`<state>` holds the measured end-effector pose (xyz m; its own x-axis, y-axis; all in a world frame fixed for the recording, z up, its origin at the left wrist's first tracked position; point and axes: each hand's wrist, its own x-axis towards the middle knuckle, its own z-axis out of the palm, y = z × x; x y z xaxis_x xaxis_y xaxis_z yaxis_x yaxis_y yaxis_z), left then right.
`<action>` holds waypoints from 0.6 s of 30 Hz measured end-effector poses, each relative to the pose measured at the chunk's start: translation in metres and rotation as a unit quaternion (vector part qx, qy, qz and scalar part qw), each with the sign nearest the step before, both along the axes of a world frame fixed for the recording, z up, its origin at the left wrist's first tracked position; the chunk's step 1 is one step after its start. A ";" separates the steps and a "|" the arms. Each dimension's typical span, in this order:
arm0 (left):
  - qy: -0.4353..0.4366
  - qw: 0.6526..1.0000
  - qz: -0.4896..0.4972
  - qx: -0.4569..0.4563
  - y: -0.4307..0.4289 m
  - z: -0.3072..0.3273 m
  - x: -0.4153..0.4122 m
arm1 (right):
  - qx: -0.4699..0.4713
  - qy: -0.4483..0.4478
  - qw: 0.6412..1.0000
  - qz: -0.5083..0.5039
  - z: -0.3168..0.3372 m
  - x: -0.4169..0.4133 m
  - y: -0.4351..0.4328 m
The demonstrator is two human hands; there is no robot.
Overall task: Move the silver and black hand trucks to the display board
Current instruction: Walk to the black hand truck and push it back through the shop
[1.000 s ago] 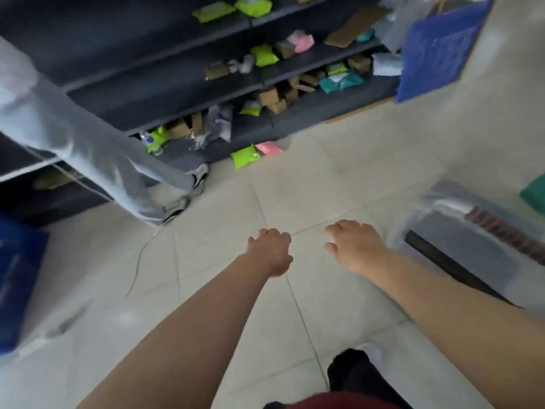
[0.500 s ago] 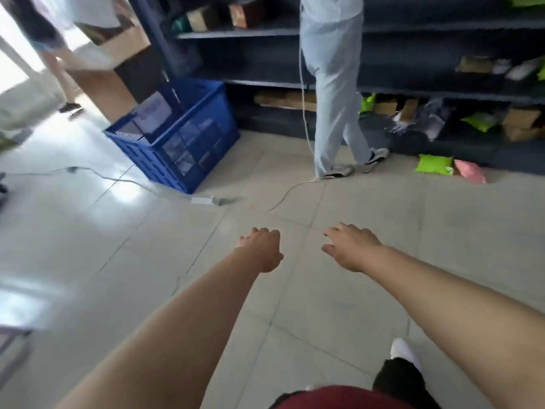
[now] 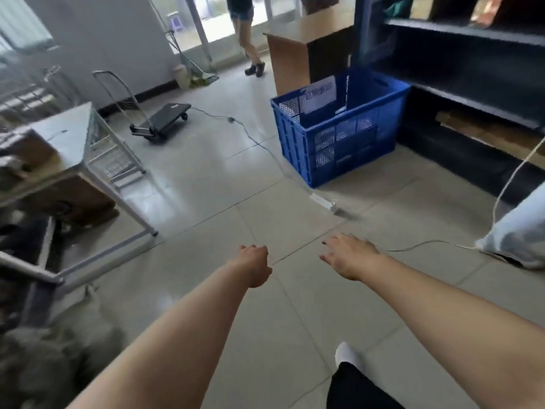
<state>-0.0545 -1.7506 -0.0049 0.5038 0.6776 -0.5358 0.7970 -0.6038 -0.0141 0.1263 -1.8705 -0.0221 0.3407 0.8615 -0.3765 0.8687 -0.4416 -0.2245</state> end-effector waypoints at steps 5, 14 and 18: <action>-0.010 0.997 0.071 0.018 0.079 0.012 0.023 | -0.008 0.006 0.999 0.049 0.019 0.043 0.104; -0.038 0.985 0.163 0.036 0.224 0.021 0.027 | -0.023 -0.001 0.988 0.151 0.028 0.054 0.290; -0.032 0.982 0.184 0.030 0.309 0.019 0.008 | -0.012 -0.004 0.984 0.176 0.024 0.034 0.385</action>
<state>-0.0465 -1.4413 0.0138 0.2505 0.8495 -0.4643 0.9615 -0.2744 0.0166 0.1606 -1.4860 0.0019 0.0250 0.9178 -0.3962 0.9706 -0.1173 -0.2103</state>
